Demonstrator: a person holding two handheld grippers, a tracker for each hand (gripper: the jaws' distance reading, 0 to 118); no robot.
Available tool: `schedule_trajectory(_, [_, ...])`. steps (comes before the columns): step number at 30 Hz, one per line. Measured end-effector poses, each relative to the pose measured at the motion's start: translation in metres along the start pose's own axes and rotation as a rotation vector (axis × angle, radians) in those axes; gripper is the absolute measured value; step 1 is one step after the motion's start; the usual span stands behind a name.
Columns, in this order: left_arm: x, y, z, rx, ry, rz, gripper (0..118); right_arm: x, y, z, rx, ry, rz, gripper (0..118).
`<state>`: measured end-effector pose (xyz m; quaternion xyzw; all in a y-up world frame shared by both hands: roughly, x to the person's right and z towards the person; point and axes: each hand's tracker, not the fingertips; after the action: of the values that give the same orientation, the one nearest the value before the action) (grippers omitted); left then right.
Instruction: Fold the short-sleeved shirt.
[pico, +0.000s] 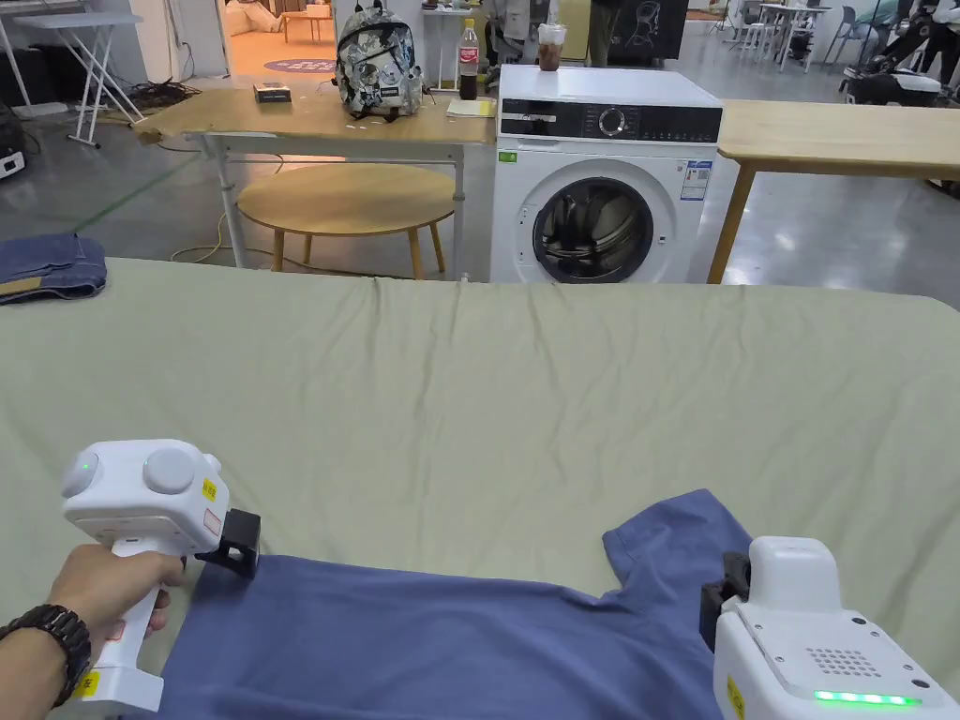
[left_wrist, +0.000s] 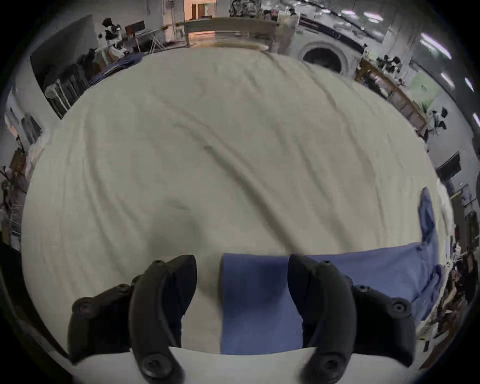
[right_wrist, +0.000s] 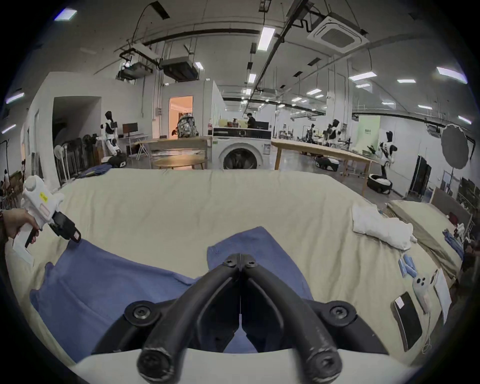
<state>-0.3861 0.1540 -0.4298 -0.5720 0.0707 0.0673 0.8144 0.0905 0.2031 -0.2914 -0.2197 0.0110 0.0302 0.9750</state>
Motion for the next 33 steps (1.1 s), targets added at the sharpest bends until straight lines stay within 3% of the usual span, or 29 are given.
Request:
schedule_trajectory(1, [0.003,-0.003,-0.002,-0.001,0.000,-0.008,70,0.002,-0.003,-0.001,-0.008,-0.001,-0.001,0])
schedule_trajectory(3, [0.006,-0.008,0.000,0.045,0.048,-0.038,37,0.004,-0.006,-0.003,-0.024,-0.003,-0.003,0])
schedule_trajectory(4, [0.010,-0.011,0.001,0.050,0.031,-0.039,30,0.005,-0.007,-0.004,-0.029,-0.006,-0.003,0])
schedule_trajectory(6, [0.011,-0.015,0.003,0.061,-0.017,-0.051,3,0.007,-0.010,-0.005,-0.040,-0.008,-0.004,0])
schedule_trajectory(7, [0.013,-0.018,0.004,0.062,-0.028,-0.054,0,0.007,-0.010,-0.008,-0.049,-0.010,-0.006,0])
schedule_trajectory(17, [-0.006,-0.038,0.049,0.260,-0.135,-0.024,0,0.033,0.012,-0.037,-0.125,-0.007,-0.040,0])
schedule_trajectory(21, [-0.012,-0.049,0.070,0.309,-0.143,-0.020,0,0.055,0.029,-0.077,-0.240,0.010,-0.050,0])
schedule_trajectory(25, [-0.016,-0.053,0.074,0.340,-0.144,-0.016,0,0.072,0.047,-0.141,-0.430,0.009,-0.002,7])
schedule_trajectory(29, [-0.016,-0.057,0.075,0.353,-0.150,-0.008,0,0.078,0.046,-0.189,-0.557,0.033,0.022,70])
schedule_trajectory(30, [-0.015,-0.059,0.074,0.359,-0.149,-0.005,0,0.078,0.045,-0.200,-0.578,0.013,0.042,76])
schedule_trajectory(33, [-0.014,-0.061,0.073,0.355,-0.145,0.004,0,0.080,0.037,-0.222,-0.648,0.009,0.050,76])
